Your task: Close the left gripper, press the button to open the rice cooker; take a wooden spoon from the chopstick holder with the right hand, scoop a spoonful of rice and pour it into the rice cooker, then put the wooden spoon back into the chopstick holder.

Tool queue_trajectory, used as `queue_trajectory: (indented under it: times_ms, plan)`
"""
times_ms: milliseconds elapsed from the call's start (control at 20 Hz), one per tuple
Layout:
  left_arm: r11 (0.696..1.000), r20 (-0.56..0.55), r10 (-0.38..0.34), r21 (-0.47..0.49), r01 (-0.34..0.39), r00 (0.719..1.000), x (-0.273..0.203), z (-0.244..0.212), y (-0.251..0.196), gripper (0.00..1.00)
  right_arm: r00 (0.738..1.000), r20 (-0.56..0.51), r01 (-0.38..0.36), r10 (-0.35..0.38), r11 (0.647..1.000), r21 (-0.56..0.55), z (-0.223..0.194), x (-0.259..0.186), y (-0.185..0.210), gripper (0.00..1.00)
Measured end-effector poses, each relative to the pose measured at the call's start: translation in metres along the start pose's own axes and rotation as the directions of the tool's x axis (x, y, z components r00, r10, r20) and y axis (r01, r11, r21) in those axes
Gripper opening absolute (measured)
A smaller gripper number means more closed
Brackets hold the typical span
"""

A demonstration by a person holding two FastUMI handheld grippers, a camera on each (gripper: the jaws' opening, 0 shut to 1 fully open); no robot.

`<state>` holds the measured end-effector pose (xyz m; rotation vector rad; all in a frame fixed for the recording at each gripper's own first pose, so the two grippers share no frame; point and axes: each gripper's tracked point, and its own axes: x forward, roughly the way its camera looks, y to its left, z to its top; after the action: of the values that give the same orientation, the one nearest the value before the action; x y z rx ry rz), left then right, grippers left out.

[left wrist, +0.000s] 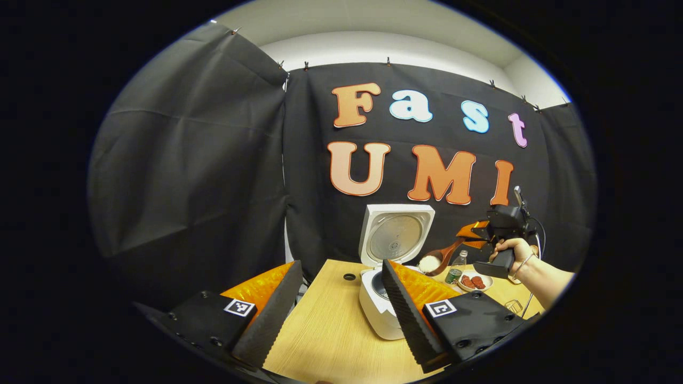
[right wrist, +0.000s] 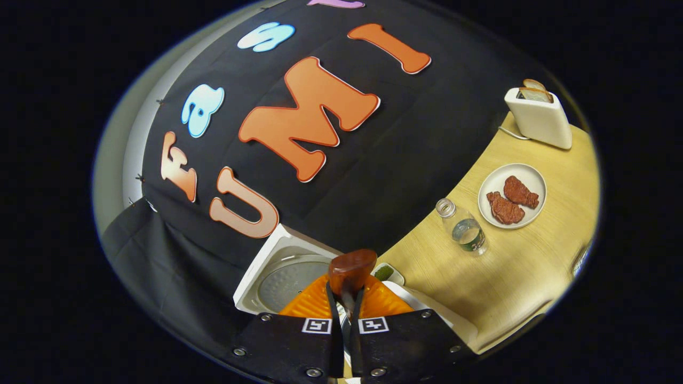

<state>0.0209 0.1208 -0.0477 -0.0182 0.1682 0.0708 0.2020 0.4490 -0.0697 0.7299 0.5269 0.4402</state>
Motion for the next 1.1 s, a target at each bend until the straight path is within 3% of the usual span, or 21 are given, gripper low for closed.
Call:
queue_trajectory:
  times_ms: [600,1100]
  plan:
    - [1.000,0.004,-0.013,-0.023,0.013,1.000,-0.005,-0.001,-0.001,1.00,0.997,0.049,-0.040,0.052,0.974,-0.222,0.007,-0.007,0.029,0.04]
    - [1.000,0.006,-0.010,-0.009,0.010,1.000,-0.011,-0.003,0.004,1.00,0.993,0.053,-0.078,0.107,0.917,-0.390,0.002,-0.015,0.051,0.04]
